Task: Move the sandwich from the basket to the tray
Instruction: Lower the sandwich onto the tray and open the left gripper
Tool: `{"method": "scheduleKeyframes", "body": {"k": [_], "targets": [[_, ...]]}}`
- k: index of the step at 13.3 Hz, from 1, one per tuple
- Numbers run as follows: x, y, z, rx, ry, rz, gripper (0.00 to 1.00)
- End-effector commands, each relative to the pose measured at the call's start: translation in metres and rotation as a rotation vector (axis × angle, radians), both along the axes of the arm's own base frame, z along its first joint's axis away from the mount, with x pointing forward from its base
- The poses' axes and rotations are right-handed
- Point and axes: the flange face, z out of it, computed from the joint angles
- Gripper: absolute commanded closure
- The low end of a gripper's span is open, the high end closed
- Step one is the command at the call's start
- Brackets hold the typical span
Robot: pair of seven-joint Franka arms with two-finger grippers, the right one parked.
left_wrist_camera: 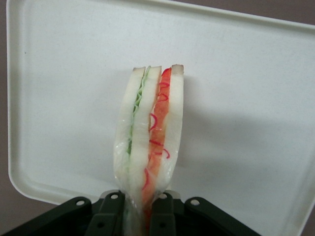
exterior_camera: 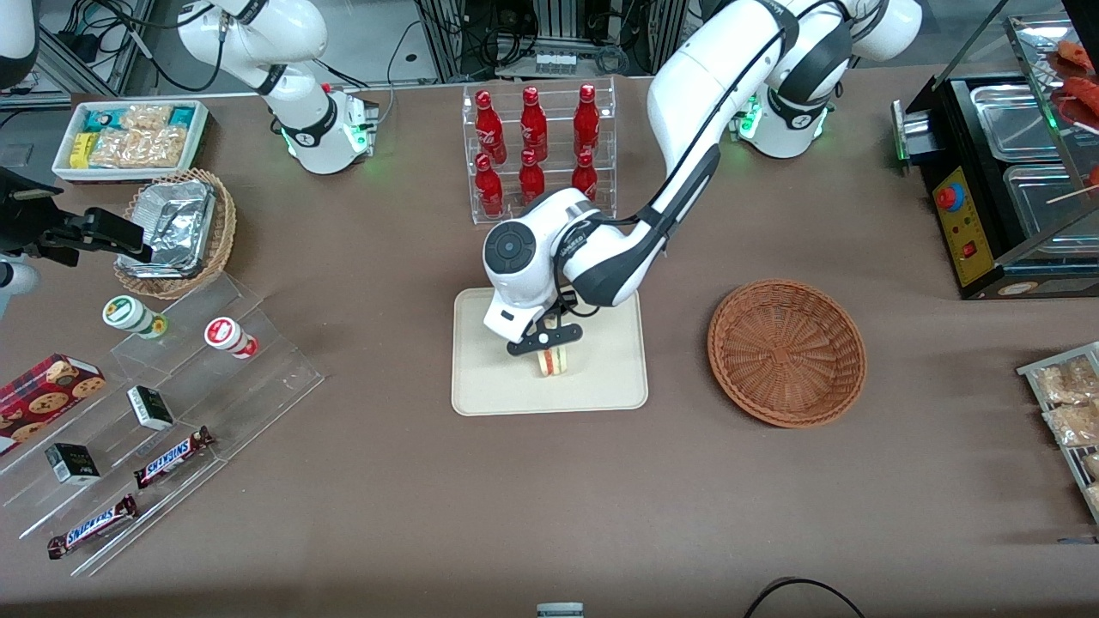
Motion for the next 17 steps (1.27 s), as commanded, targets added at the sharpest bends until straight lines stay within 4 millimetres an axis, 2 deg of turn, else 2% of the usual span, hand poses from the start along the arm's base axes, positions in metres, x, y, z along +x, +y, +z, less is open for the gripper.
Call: {"method": "scheduleKeyframes", "body": {"k": [1,5,6,7,9,11,15,17], "targets": [[0.002,-0.006,-0.003,0.021,-0.014,-0.004,1.00],[0.003,-0.007,-0.011,0.013,-0.016,-0.007,1.00],[0.004,-0.007,-0.012,0.005,-0.020,-0.003,0.82],[0.003,-0.007,-0.013,0.003,-0.021,-0.007,0.02],[0.006,-0.005,-0.013,0.003,-0.021,-0.004,0.00],[0.009,-0.003,-0.004,-0.008,-0.024,0.004,0.00],[0.017,0.001,0.041,-0.038,-0.061,0.017,0.00],[0.031,0.015,0.068,-0.051,-0.073,0.016,0.00]]}}
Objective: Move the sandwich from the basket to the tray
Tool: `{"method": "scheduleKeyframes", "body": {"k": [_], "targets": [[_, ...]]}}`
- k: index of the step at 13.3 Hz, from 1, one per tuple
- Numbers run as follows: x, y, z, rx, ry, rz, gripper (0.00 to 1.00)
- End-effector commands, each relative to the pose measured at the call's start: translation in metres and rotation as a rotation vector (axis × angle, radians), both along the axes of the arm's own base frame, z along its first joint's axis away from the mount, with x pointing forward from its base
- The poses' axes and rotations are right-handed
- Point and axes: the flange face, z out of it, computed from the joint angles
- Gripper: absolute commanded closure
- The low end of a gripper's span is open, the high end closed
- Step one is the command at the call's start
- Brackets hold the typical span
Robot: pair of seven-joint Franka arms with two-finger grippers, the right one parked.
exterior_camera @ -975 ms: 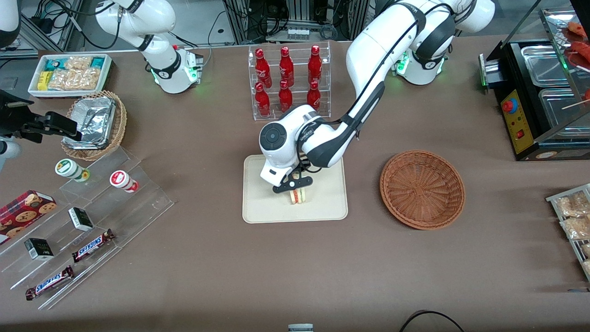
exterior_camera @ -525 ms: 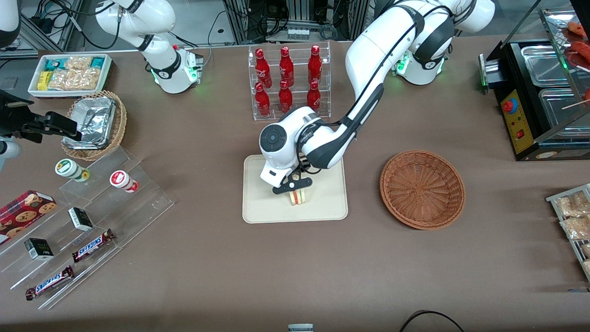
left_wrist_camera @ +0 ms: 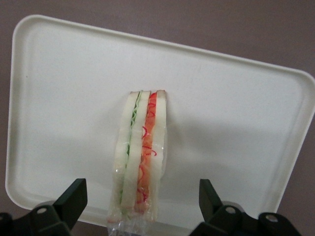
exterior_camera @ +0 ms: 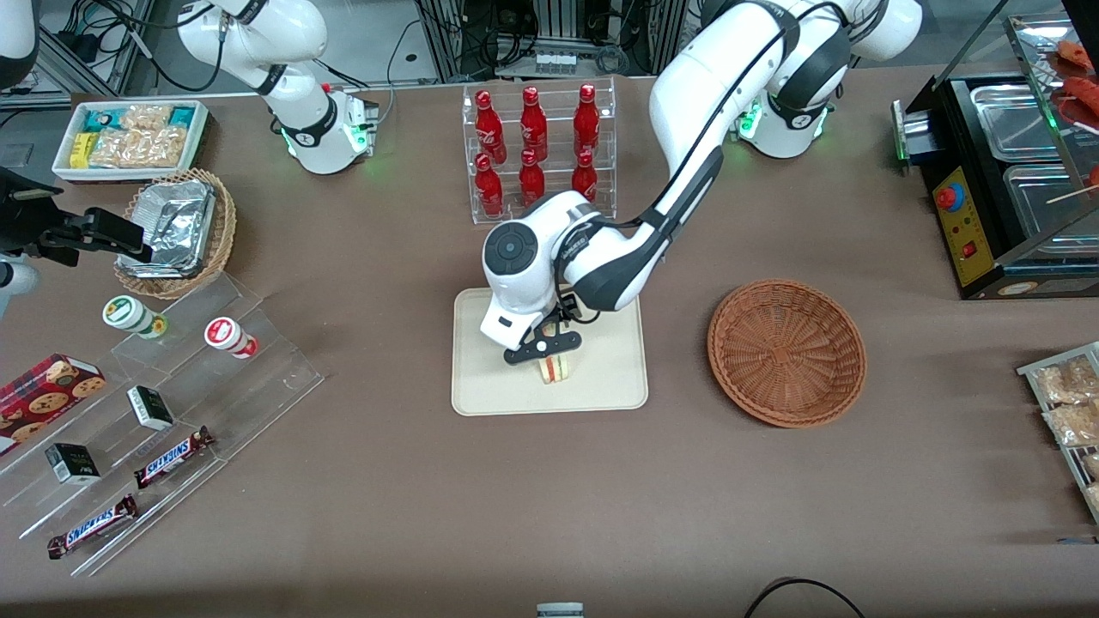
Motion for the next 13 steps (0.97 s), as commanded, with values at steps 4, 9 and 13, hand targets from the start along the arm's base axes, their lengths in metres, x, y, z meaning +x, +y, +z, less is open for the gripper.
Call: {"method": "scheduleKeyframes", "body": {"k": [4,9,13], "targets": [[0.007,0.031,0.050,0.076,0.016,-0.095,0.00],[0.047,0.141,0.087,0.107,0.064,-0.128,0.00],[0.050,0.227,0.107,0.118,0.099,-0.216,0.00]]}}
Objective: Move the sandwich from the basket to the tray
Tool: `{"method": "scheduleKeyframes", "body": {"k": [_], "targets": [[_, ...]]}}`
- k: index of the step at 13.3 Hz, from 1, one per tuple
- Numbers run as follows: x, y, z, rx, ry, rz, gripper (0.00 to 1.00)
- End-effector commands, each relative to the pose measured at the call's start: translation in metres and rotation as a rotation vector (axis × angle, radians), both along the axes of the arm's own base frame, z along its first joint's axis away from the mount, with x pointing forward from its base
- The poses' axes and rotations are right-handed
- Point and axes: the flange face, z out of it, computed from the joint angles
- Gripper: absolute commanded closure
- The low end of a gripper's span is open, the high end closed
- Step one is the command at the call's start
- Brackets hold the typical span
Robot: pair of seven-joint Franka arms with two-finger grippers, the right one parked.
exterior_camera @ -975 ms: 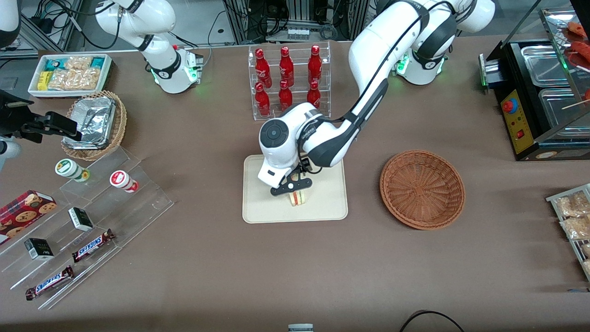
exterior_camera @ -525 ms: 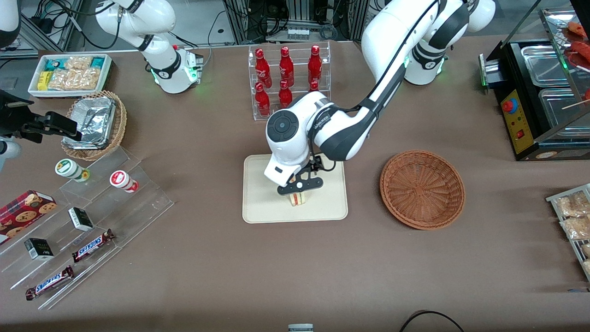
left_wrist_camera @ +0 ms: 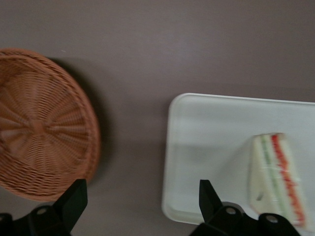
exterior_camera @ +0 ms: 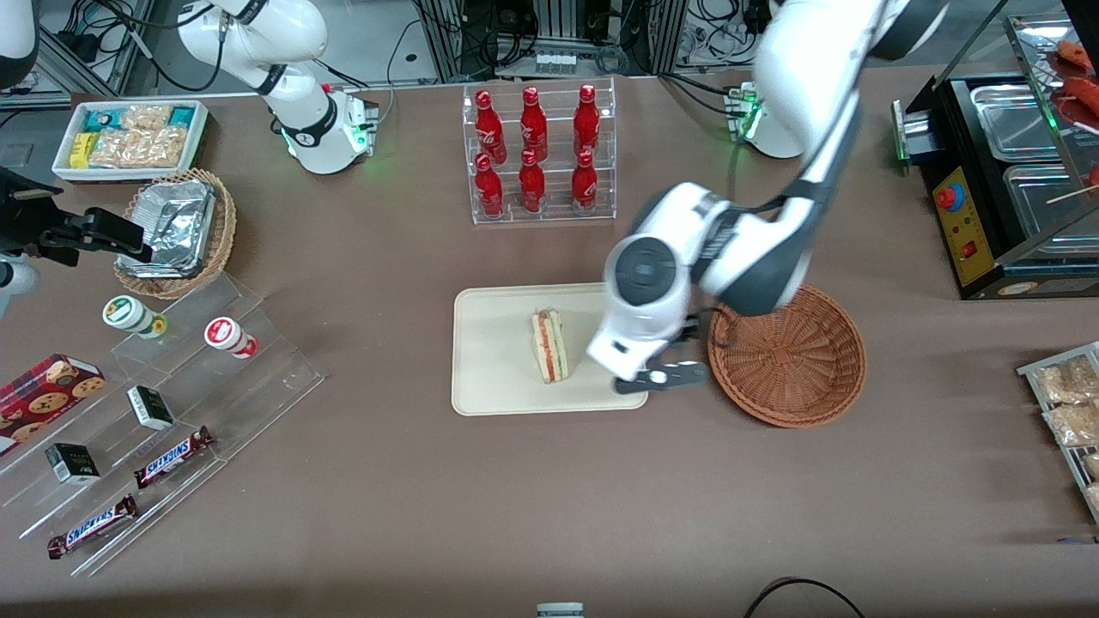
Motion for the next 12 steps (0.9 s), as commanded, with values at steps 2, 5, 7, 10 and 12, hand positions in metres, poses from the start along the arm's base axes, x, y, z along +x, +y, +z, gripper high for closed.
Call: {"method": "scheduleKeyframes", "body": {"k": [2,5,7,10,12], "targets": [[-0.031,0.061,0.014,0.010,0.018,-0.077,0.00],[-0.043,0.097,0.033,-0.020,0.022,-0.109,0.00],[-0.046,0.133,0.055,-0.064,0.039,-0.138,0.00],[-0.054,0.175,0.095,-0.103,0.081,-0.219,0.00],[-0.062,0.211,0.122,-0.111,0.130,-0.287,0.00]]}}
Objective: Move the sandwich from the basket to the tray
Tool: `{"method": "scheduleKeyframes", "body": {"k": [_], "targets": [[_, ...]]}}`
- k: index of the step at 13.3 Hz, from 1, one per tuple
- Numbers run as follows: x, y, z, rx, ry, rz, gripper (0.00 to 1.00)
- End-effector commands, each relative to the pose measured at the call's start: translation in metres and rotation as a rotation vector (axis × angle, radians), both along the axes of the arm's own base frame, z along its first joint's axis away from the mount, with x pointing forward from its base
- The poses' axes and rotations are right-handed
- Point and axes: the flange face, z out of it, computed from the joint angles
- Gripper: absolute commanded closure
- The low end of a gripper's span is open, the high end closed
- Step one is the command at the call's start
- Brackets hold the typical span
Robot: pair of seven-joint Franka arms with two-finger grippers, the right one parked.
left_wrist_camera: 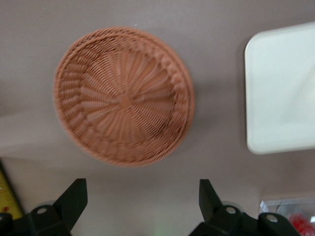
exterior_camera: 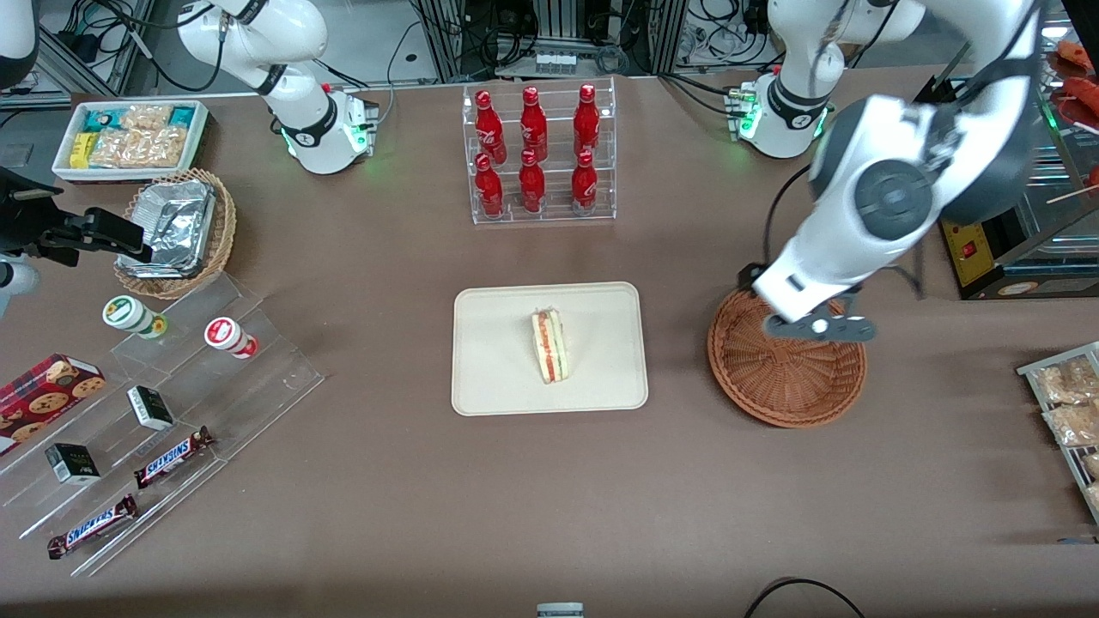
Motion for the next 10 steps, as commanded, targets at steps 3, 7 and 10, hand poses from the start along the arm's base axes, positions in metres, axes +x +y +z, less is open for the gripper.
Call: {"method": "scheduleKeyframes", "body": {"k": [3,7,10], "targets": [[-0.017,0.080,0.070,-0.046,0.044,-0.123,0.00],[-0.011,0.137,0.119,-0.053,-0.005,-0.112,0.00],[-0.010,0.153,0.129,-0.045,-0.032,-0.080,0.00]]}}
